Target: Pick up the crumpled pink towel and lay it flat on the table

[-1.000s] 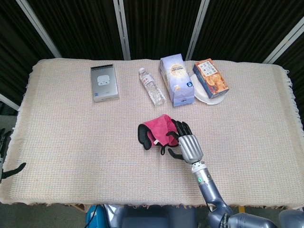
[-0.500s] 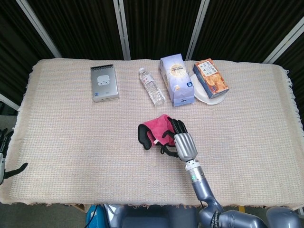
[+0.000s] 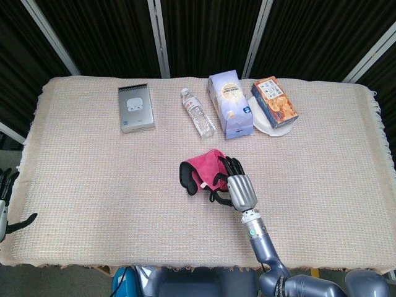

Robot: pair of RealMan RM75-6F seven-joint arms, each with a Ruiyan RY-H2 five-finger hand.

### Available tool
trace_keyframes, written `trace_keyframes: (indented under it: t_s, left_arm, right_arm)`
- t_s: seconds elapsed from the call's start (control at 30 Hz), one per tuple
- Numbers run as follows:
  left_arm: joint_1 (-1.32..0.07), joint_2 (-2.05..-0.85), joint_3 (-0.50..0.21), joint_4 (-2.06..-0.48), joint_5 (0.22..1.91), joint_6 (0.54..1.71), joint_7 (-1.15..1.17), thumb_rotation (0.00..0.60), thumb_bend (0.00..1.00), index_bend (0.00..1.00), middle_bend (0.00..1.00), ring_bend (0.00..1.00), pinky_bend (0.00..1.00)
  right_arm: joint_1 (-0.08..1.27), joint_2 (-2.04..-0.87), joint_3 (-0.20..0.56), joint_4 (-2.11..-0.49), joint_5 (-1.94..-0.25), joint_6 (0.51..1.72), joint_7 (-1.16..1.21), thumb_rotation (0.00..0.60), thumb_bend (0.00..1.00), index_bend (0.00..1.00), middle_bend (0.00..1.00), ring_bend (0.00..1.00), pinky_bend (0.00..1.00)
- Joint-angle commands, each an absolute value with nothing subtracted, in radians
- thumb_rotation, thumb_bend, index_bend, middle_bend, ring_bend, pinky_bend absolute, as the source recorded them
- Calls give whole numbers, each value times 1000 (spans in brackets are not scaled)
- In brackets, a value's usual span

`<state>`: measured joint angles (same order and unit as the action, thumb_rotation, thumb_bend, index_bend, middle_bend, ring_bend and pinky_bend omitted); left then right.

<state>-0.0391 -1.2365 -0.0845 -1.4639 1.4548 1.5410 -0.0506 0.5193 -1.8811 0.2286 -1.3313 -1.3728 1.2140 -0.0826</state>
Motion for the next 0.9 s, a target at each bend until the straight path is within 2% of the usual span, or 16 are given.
trace_keyframes:
  t_s: [0.03,0.2,0.47,0.7,0.9]
  left_arm:
    - [-39,-1237,-84,-1463,1454,1540,-51,600,36,14,0,0,0]
    - [-41,-1238,-83,-1463,1456,1540,-50,600,35,14,0,0,0]
    - [-41,-1238,-81,-1464,1460,1542,-51,600,35,14,0,0,0]
    - [-41,-1238,-77,-1468,1464,1542,-48,600,35,15,0,0,0]
    - [-44,-1237,-78,-1478,1461,1536,-45,600,35,17,0,0,0]
  right_arm:
    - [520,-1881,227,-1333,-1374,1216,-82,600,327,562,117,0,0]
    - [521,-1883,223,-1331,-1372,1217,-81,600,383,597,119,0,0]
    - [520,-1880,220,-1330,-1365,1217,-80,600,457,597,120,0,0]
    - [522,-1856,231,-1352,-1368,1227,-78,600,461,598,120,0,0]
    - [547,-1789,294,-1426,-1359,1228,-120,600,461,597,120,0,0]
